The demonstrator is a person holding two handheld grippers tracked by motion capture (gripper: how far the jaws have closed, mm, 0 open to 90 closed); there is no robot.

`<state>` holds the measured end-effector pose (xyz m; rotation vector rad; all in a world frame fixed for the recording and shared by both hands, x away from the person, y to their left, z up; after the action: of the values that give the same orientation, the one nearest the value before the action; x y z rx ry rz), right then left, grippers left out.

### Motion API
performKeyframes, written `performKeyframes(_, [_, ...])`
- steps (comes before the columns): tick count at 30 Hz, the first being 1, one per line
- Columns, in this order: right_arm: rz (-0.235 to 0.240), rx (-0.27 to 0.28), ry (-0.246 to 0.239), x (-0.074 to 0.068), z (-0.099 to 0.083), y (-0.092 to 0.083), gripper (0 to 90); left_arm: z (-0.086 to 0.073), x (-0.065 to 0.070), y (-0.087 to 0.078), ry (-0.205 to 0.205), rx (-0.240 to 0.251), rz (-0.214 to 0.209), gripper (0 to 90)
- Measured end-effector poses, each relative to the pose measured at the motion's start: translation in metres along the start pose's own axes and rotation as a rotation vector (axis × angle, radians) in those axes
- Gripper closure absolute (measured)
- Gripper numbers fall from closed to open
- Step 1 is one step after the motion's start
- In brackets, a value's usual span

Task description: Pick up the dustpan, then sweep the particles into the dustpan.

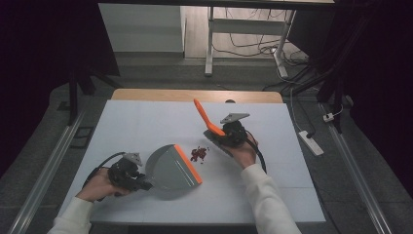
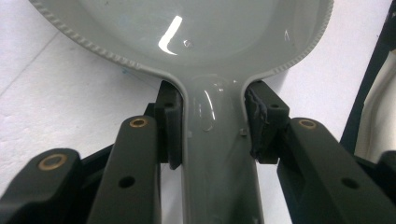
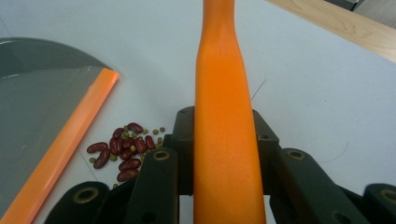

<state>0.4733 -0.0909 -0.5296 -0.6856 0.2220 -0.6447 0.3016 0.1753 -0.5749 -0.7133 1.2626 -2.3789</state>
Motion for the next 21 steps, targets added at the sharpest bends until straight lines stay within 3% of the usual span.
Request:
performKeyframes(11, [0.003, -0.020, -0.012, -0.003, -0.001, 0.008, 70.3, 0.001, -0.001, 0.001, -0.012, 0.002, -0.005, 61.4])
performKeyframes(21, [0.006, -0.070, -0.030, -0.009, -0.008, 0.020, 70.4, 0.002, 0.001, 0.002, -0.019, -0.001, -0.017, 61.4])
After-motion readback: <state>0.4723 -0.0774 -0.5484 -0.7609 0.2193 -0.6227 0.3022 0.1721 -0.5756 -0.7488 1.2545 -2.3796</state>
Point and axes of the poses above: each handheld gripper's, and its own axes: y roughly forward along the jaws, z roughly out of its top, x roughly to its right, the point moved 8 cm from there along y, roughly forward along the jaws
